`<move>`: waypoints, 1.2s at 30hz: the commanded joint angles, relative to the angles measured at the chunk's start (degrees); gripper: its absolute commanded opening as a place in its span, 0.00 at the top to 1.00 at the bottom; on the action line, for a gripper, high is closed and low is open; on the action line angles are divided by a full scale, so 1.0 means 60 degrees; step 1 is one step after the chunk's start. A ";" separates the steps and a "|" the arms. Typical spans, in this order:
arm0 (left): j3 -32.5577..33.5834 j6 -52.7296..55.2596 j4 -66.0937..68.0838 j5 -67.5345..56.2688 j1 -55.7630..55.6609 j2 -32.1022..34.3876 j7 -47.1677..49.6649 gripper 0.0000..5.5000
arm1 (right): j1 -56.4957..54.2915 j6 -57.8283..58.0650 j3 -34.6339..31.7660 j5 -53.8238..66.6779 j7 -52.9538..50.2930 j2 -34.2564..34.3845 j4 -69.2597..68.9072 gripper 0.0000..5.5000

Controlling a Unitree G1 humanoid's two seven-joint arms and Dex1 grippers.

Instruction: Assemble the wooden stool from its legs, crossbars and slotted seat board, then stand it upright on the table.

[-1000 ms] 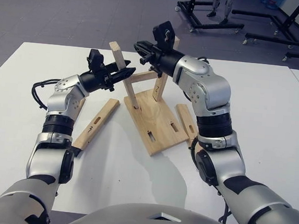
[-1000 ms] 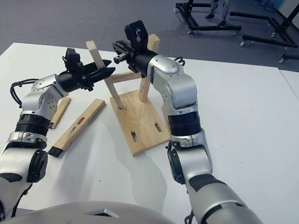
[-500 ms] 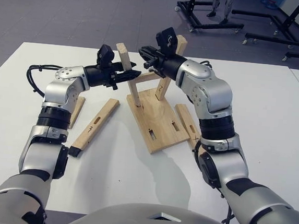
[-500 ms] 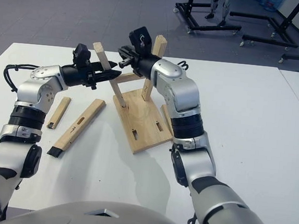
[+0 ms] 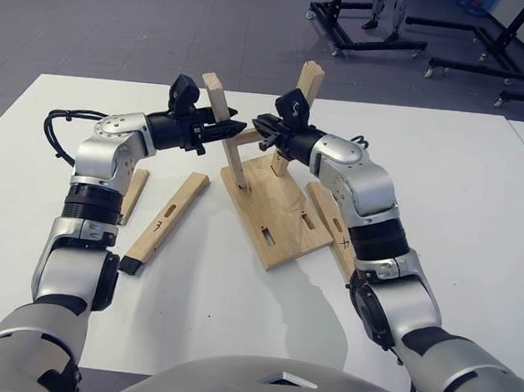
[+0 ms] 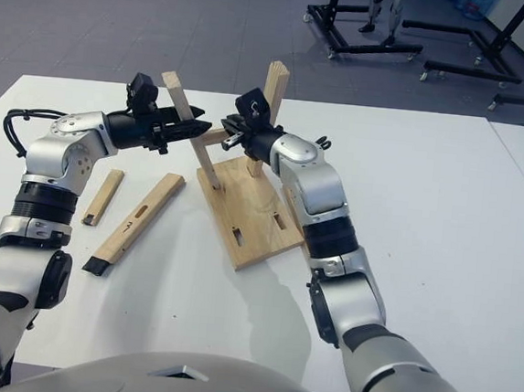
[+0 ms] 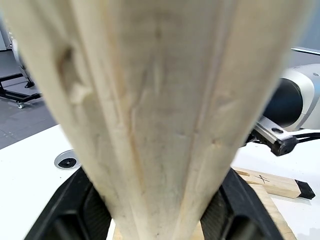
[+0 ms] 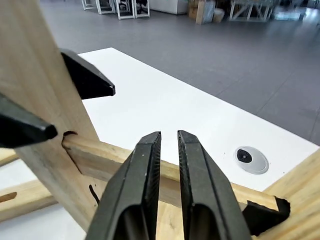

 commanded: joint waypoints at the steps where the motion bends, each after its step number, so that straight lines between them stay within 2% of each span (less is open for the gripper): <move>1: -0.0143 0.0308 -0.0458 -0.0008 -0.0261 0.0077 -0.0066 0.63 | 0.0818 0.0252 -0.0072 0.0040 0.0137 -0.0002 0.0879 0.89; 7: -0.0905 0.0560 -0.0982 0.0528 -0.0090 0.0262 -0.0107 0.63 | -0.0678 0.1632 -0.2204 0.2203 -0.0026 0.0606 -0.0364 0.89; 12: -0.1329 0.0154 -0.0936 0.0988 -0.0169 0.0502 -0.0089 0.63 | -0.1768 0.2645 -0.3181 0.3164 -0.0696 0.0760 -0.1095 0.89; 18: -0.1269 0.0038 -0.0933 0.0970 -0.0215 0.0701 -0.0037 0.63 | -0.1902 0.2828 -0.2965 0.3154 -0.0837 0.0394 -0.1634 0.89; 21: -0.1532 -0.0393 -0.1011 0.1322 -0.0168 0.0901 -0.0069 0.63 | -0.0751 0.2427 -0.2425 0.2836 -0.0663 0.0341 -0.1394 0.89; 24: -0.1913 -0.0945 -0.0994 0.1739 -0.0025 0.1027 0.0001 0.63 | 0.0530 0.1664 -0.1738 0.2345 -0.0366 0.0458 -0.0194 0.89; 27: -0.2144 -0.1029 -0.1011 0.1870 0.0028 0.1055 0.0026 0.63 | 0.1045 0.1052 -0.1387 0.1977 -0.0154 0.0486 0.0779 0.89; 31: -0.2003 -0.0314 -0.1283 0.1304 0.0000 0.0944 0.0016 0.63 | 0.0877 0.1144 -0.1822 0.2425 -0.0103 0.0551 0.0617 0.89; 36: -0.2075 -0.0188 -0.1312 0.1542 -0.0110 0.1070 0.0237 0.63 | -0.0592 0.2056 -0.2925 0.3481 -0.0495 0.0519 -0.0457 0.89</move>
